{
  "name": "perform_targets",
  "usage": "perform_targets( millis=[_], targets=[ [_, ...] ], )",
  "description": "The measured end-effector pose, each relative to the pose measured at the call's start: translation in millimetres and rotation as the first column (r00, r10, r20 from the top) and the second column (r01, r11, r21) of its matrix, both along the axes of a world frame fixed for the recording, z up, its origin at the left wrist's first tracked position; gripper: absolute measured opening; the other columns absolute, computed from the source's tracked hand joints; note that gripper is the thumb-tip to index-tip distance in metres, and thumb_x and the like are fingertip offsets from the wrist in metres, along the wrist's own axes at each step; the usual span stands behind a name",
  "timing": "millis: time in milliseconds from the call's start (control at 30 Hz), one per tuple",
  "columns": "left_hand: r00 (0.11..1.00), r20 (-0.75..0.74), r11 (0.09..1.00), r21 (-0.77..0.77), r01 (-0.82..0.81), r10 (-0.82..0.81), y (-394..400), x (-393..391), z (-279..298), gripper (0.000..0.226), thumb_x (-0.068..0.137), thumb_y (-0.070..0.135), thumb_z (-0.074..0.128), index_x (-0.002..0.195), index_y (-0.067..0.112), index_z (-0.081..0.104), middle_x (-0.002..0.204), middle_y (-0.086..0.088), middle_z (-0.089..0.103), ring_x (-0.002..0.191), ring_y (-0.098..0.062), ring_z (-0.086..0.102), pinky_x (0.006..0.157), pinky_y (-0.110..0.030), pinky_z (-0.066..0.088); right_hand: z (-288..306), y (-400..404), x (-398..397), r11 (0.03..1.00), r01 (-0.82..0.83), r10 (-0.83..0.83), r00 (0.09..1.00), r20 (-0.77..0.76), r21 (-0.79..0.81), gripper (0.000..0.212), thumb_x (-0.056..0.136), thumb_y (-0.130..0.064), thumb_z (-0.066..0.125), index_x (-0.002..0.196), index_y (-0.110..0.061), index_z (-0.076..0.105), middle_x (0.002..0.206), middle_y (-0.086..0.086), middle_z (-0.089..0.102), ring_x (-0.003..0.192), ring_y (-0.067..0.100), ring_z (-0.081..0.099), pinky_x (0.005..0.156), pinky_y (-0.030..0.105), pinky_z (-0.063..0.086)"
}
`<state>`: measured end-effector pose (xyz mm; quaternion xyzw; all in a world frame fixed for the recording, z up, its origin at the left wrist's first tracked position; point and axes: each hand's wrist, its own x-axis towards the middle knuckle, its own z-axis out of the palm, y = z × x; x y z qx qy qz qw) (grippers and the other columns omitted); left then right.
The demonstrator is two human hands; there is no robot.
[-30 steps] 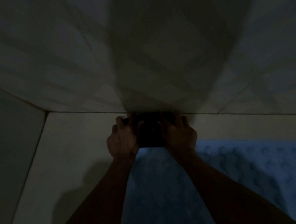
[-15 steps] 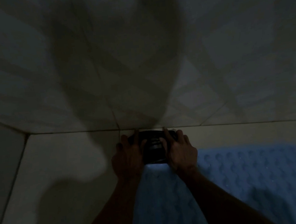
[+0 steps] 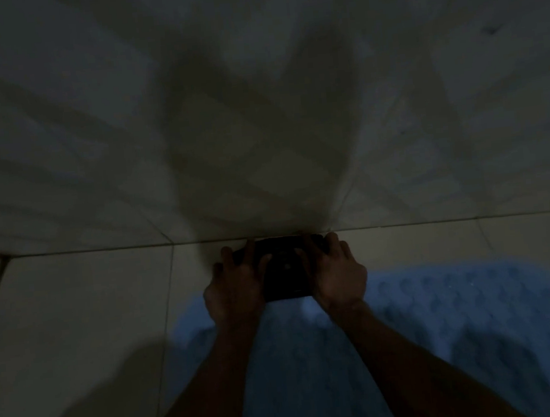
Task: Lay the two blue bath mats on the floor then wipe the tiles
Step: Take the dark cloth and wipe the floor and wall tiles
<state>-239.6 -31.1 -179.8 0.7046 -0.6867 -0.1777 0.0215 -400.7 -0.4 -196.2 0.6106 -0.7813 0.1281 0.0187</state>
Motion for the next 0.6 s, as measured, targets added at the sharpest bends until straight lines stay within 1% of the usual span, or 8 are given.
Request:
perform_targets(
  millis=[67,167,233,300,367,500,567,600],
  targets=[
    [1.0,0.009,1.0,0.002,0.017,-0.017,1,-14,-7,0.059,0.094,0.071,0.012,0.148,0.05,0.026,0.14,-0.006,0.043,0.114,-0.034,0.052,0.083,-0.046,0.054,-1,3,-17,1.0,-0.004,0.004,1.0,0.008,0.013,0.039,0.097,-0.05,0.043,0.117,-0.03,0.07,0.1,0.006,0.063,0.081,0.028,0.063,0.047,0.026,0.029],
    [0.975,0.108,0.981,0.047,0.19,-0.194,1,-32,-22,0.072,0.089,0.076,0.0,0.153,0.047,0.018,0.151,-0.004,0.039,0.121,-0.036,0.043,0.087,-0.045,0.052,-5,9,-44,1.0,0.023,-0.023,1.0,-0.001,-0.008,0.04,0.096,-0.05,0.044,0.117,-0.028,0.072,0.1,0.008,0.065,0.082,0.029,0.064,0.042,0.028,0.037],
    [0.979,0.102,0.984,0.045,0.173,-0.177,5,-52,-15,0.073,0.092,0.074,0.001,0.154,0.044,0.022,0.153,-0.007,0.033,0.121,-0.037,0.045,0.089,-0.042,0.051,-6,14,-63,0.998,0.032,-0.033,0.999,-0.01,-0.045,0.043,0.095,-0.05,0.043,0.115,-0.029,0.074,0.099,0.009,0.066,0.079,0.03,0.065,0.04,0.03,0.041],
    [0.98,0.121,0.987,0.003,0.161,-0.16,12,-77,-7,0.07,0.093,0.073,0.004,0.153,0.045,0.027,0.15,-0.006,0.037,0.119,-0.033,0.048,0.08,-0.038,0.048,-7,18,-84,0.996,0.052,-0.052,0.999,0.006,-0.078,0.042,0.094,-0.05,0.043,0.113,-0.029,0.074,0.098,0.009,0.066,0.079,0.03,0.065,0.039,0.03,0.043],
    [0.979,0.155,0.991,-0.012,0.137,-0.133,20,-104,3,0.061,0.096,0.069,0.016,0.15,0.046,0.032,0.141,-0.006,0.042,0.112,-0.028,0.053,0.071,-0.037,0.047,-9,23,-105,0.993,0.079,-0.078,0.997,0.005,-0.088,0.041,0.093,-0.05,0.044,0.111,-0.03,0.075,0.097,0.008,0.066,0.078,0.03,0.065,0.04,0.029,0.042],
    [0.987,0.124,0.995,-0.005,0.101,-0.099,29,-148,4,0.053,0.097,0.067,0.026,0.142,0.045,0.044,0.127,-0.005,0.048,0.103,-0.028,0.057,0.067,-0.036,0.048,-12,32,-147,0.99,0.115,-0.116,0.993,-0.007,-0.079,0.037,0.095,-0.051,0.046,0.112,-0.032,0.074,0.097,0.005,0.066,0.081,0.028,0.065,0.043,0.028,0.041],
    [0.987,0.126,0.994,-0.035,0.103,-0.097,36,-168,5,0.053,0.096,0.067,0.027,0.142,0.046,0.044,0.124,-0.006,0.049,0.099,-0.029,0.059,0.065,-0.038,0.05,-12,38,-166,0.989,0.118,-0.121,0.992,-0.024,-0.091,0.035,0.096,-0.05,0.048,0.11,-0.031,0.074,0.096,0.005,0.066,0.08,0.027,0.064,0.043,0.027,0.041],
    [0.984,0.146,0.993,-0.045,0.107,-0.099,40,-178,6,0.054,0.097,0.067,0.027,0.144,0.047,0.041,0.124,-0.007,0.05,0.098,-0.03,0.06,0.063,-0.037,0.048,-12,40,-176,0.989,0.111,-0.114,0.993,-0.03,-0.097,0.036,0.096,-0.05,0.047,0.11,-0.03,0.074,0.095,0.005,0.066,0.079,0.027,0.064,0.043,0.027,0.041]
  ],
)
